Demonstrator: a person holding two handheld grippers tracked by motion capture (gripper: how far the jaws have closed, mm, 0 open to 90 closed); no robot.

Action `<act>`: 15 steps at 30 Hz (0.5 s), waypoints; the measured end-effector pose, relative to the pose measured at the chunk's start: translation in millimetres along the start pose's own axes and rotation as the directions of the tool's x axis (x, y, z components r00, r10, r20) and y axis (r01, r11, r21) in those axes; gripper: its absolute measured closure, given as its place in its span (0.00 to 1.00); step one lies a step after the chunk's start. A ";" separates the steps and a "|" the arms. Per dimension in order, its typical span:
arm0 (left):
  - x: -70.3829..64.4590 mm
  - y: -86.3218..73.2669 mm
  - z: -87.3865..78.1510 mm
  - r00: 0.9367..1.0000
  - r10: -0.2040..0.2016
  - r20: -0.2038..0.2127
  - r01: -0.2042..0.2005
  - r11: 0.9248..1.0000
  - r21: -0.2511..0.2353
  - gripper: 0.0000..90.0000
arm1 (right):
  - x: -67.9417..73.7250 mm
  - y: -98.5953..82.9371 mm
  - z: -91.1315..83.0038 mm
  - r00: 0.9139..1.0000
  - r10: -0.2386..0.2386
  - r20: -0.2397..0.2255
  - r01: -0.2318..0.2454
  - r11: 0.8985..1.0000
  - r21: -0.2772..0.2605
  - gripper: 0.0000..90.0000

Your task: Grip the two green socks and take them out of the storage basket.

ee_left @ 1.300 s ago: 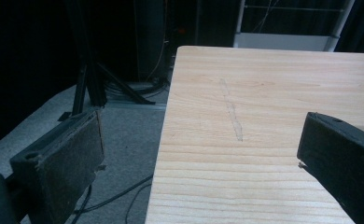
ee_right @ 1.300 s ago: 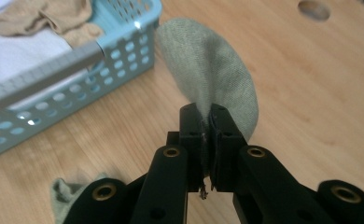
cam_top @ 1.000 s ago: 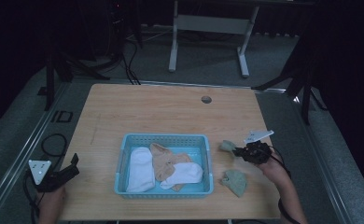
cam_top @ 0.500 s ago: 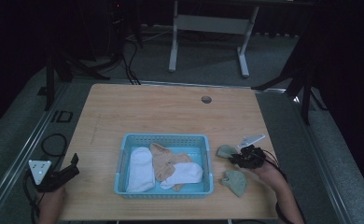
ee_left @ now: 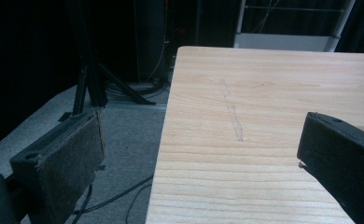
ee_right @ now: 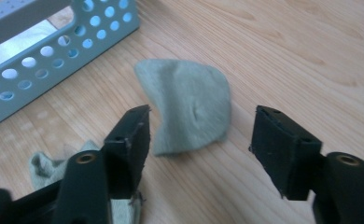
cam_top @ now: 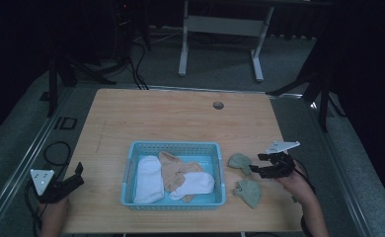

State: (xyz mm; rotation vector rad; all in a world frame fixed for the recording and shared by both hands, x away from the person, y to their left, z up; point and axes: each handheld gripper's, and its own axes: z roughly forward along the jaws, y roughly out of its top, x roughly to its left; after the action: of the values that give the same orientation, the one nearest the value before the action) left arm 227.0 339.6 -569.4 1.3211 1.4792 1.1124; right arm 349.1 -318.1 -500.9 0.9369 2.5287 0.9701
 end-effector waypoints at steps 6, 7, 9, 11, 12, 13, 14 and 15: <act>-0.1 0.0 0.0 1.000 0.001 -0.001 -0.001 1.000 0.000 0.01 | -8.6 -13.1 -12.2 0.996 0.076 0.043 -0.074 0.996 -0.048 0.25; -0.1 0.0 0.1 1.000 0.001 0.000 -0.001 1.000 0.001 0.01 | -10.1 -15.5 -14.1 0.995 0.093 0.041 -0.090 0.994 -0.059 0.24; 0.0 0.1 0.1 1.000 0.001 0.000 -0.001 1.000 0.002 0.01 | -13.3 -20.6 -17.2 0.991 0.123 0.046 -0.120 0.990 -0.079 0.20; 0.0 0.1 0.1 1.000 0.001 -0.001 -0.001 1.000 0.002 0.01 | -15.1 -26.3 -18.8 0.990 0.137 0.039 -0.133 0.987 -0.087 0.16; 0.0 0.1 0.1 1.000 0.001 0.000 -0.001 1.000 0.002 0.01 | -15.6 -29.1 -19.2 0.988 0.148 0.049 -0.143 0.986 -0.090 0.15; 0.0 0.1 0.1 1.000 0.002 0.000 -0.002 1.000 0.002 0.01 | -16.2 -32.0 -19.5 0.986 0.158 0.051 -0.153 0.984 -0.095 0.15; -0.1 0.1 0.1 1.000 0.001 -0.001 -0.001 1.000 0.002 0.01 | -16.4 -34.2 -19.5 0.985 0.166 0.054 -0.161 0.982 -0.095 0.15; -0.1 0.0 0.0 1.000 0.001 -0.001 -0.001 1.000 0.001 0.01 | -16.9 -37.8 -19.3 0.983 0.173 0.060 -0.166 0.981 -0.099 0.14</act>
State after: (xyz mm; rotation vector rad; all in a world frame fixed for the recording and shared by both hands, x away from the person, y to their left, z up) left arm 227.1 339.6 -569.4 1.3227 1.4804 1.1132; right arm 335.1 -360.2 -511.8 1.1517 2.3552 1.0759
